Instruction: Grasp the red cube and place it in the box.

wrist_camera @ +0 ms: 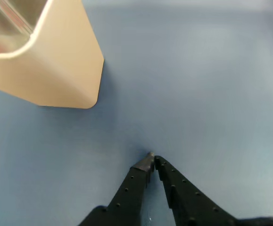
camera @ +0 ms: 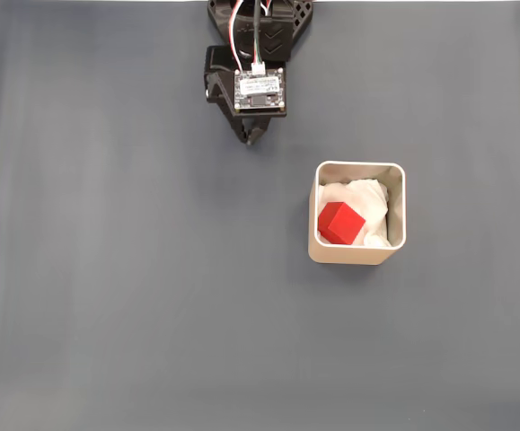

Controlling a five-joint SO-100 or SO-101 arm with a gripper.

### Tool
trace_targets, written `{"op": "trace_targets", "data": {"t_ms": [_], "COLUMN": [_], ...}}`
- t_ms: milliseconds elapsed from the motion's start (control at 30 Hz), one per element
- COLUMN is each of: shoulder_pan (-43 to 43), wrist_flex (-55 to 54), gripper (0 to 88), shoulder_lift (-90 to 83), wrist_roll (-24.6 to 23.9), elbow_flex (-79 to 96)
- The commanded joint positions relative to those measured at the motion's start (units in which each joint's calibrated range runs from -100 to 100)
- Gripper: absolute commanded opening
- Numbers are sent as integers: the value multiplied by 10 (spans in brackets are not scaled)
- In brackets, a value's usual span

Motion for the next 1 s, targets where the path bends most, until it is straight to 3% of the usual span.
{"op": "trace_targets", "data": {"t_ms": [0,167,200,967], "shoulder_pan": [-9,-13,-14,-15], "wrist_flex": [40,91,87,90], "gripper": [3,8,8,8], "shoulder_lift": [-17,-17,-17,-17], "wrist_roll": [9,24,9,11], "elbow_flex": [4,4,4,4]}}
